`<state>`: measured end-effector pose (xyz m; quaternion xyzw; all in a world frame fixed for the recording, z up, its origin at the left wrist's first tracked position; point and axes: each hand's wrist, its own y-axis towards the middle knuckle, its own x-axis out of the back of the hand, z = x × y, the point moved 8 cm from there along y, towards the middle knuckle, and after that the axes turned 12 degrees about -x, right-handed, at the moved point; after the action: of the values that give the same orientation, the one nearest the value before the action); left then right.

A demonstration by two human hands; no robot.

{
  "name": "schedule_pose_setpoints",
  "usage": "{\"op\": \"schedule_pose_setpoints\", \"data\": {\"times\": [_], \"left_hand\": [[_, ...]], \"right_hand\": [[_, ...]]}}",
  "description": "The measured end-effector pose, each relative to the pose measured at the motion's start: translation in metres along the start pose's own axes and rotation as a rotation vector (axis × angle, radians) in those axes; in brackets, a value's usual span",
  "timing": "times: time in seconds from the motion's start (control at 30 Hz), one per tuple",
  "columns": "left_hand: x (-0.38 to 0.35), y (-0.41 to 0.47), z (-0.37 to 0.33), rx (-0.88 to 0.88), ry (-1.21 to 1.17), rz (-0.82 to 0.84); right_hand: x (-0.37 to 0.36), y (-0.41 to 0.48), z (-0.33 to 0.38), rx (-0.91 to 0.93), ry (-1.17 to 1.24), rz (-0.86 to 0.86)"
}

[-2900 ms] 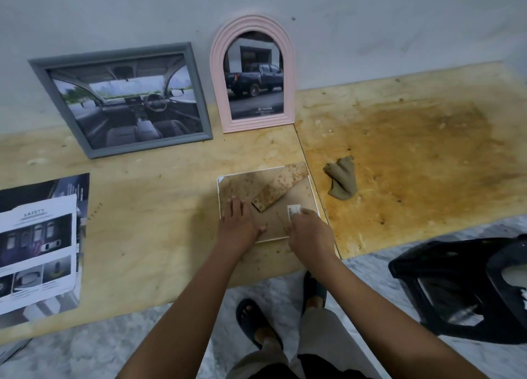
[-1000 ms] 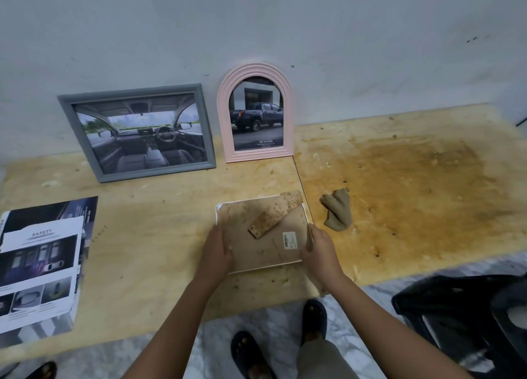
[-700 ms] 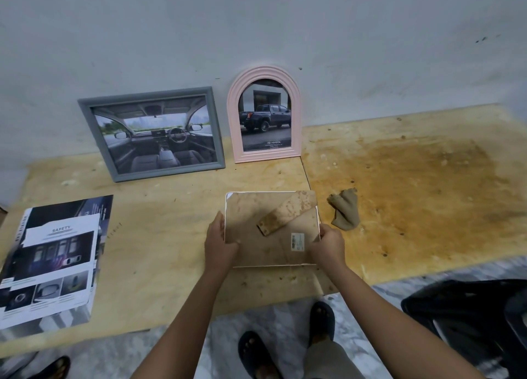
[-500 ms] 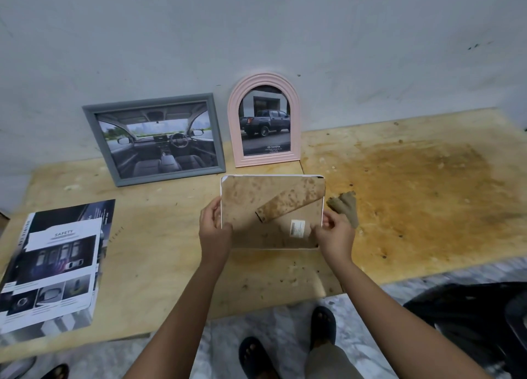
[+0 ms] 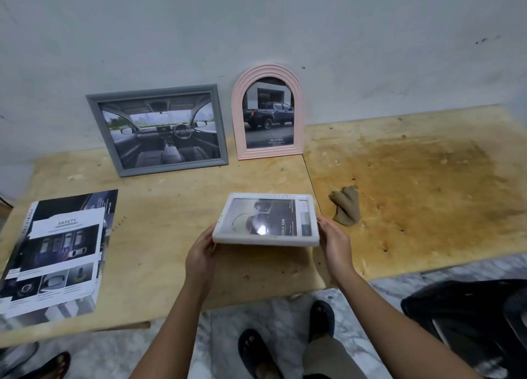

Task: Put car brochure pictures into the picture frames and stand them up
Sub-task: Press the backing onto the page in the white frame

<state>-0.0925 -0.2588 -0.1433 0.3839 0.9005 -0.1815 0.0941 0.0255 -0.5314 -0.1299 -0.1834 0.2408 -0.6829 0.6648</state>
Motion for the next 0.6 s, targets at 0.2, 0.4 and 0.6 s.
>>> {"op": "schedule_pose_setpoints", "data": {"times": [0.2,0.4,0.6], "left_hand": [[0.025,0.0,0.009,-0.051,0.564,0.068],[0.037,0.004,0.023,-0.164,0.791,0.014],[0.028,-0.019,0.028,-0.353,1.086,0.174]], "right_hand": [[0.002,0.002,-0.023,-0.023,-0.196,-0.015],[0.004,0.01,-0.009,0.076,-0.485,-0.063],[0.031,0.02,0.051,0.371,-0.681,-0.402]]}}
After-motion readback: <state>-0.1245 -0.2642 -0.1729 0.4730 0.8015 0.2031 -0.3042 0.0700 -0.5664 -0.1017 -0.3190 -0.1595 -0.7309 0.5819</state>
